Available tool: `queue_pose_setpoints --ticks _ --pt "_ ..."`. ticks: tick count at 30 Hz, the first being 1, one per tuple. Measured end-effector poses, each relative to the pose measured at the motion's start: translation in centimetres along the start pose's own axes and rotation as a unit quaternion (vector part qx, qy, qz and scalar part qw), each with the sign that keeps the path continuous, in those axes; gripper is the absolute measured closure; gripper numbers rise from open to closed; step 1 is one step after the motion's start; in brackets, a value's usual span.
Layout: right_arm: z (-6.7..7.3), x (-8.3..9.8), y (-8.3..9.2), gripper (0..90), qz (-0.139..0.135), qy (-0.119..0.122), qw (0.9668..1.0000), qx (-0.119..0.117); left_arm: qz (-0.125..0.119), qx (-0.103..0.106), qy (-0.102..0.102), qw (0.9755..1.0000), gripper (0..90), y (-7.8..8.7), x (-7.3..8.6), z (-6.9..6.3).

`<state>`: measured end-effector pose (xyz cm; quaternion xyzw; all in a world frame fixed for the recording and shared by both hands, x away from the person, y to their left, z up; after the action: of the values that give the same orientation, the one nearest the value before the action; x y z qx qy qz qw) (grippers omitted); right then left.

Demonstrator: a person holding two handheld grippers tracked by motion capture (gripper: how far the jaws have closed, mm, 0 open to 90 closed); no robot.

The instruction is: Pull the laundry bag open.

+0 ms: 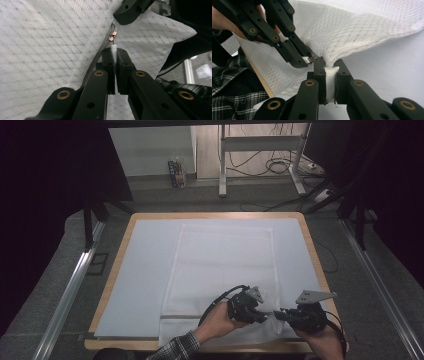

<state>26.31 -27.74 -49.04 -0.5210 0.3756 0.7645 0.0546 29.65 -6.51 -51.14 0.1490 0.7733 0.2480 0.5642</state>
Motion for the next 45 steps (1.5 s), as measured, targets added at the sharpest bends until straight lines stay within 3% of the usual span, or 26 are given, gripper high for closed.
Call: queue_pose_setpoints --ticks 6,11,17,21,23,45 --pt "-0.2 0.2 0.1 83.5 0.005 -0.002 0.9998 0.017 0.014 -0.006 -0.016 0.9998 87.9 0.7 0.2 0.2" --pt "-0.5 0.4 0.3 83.7 0.0 -0.012 0.9997 0.022 0.009 -0.006 -0.011 0.9999 87.9 1.3 0.5 0.4" --pt "-0.4 0.5 0.2 83.7 0.009 0.001 0.9994 0.035 0.015 -0.01 -0.012 0.9998 87.9 1.7 0.9 0.4" --pt "-0.4 0.5 0.2 83.7 0.008 0.0 0.9995 0.029 0.01 -0.006 -0.008 0.9999 87.9 1.8 1.1 0.4" --pt "-0.4 0.6 0.1 83.7 0.009 0.001 0.9994 0.034 0.015 -0.009 -0.015 0.9997 87.9 2.0 1.2 0.5" --pt "-0.5 0.7 0.0 83.9 0.016 0.008 0.9986 0.05 0.018 -0.02 0.006 0.9996 87.9 4.8 3.4 1.0"
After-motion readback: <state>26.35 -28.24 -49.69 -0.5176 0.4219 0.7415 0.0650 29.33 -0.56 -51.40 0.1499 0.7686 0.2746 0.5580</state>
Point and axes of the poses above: each handheld gripper's, and its own axes: y roughly backward along the jaws, x roughly out of its underside, z roughly to its left, the point moved 1 cm from there along -y, roughly forward along the jaws, and after that the axes turned 12 degrees about -z, right-handed, at the moved point
